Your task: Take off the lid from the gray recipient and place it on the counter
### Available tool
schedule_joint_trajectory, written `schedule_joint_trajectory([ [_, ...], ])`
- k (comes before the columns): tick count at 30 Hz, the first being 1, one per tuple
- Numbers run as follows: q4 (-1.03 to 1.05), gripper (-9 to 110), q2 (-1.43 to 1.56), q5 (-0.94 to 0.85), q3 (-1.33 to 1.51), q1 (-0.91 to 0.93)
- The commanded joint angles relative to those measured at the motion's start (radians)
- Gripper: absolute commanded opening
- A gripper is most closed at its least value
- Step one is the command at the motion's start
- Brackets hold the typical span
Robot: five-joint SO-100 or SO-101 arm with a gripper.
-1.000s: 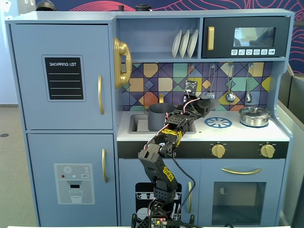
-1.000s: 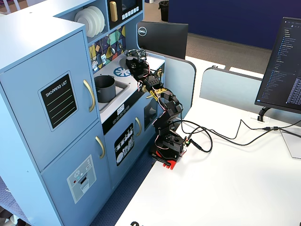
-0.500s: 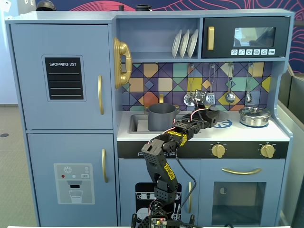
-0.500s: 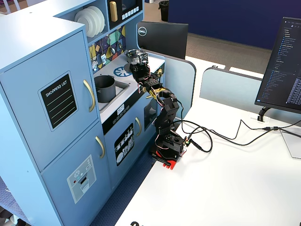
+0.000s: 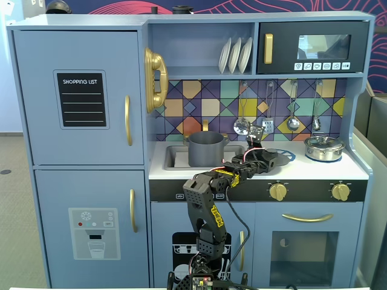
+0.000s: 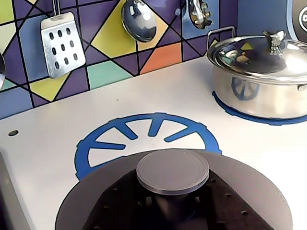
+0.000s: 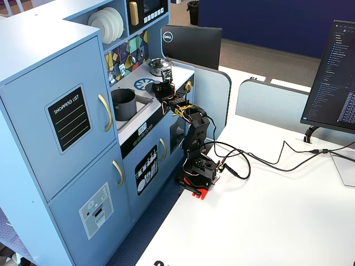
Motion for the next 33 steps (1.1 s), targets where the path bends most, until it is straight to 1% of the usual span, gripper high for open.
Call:
schedule_joint_trajectory([
  [1, -0.048, 0, -0.012, 0.003, -0.014, 0.000],
  [14, -0.084, 0, -0.087, -0.020, -0.015, 0.002],
  [18, -0.115, 20, -0.077, -0.006, 0.011, 0.012],
  [21, -0.121, 27, -0.071, -0.008, 0.017, 0.017],
  [26, -0.137, 31, -0.057, -0.037, 0.041, 0.023],
  [33, -0.137, 30, -0.032, -0.046, 0.048, 0.034],
])
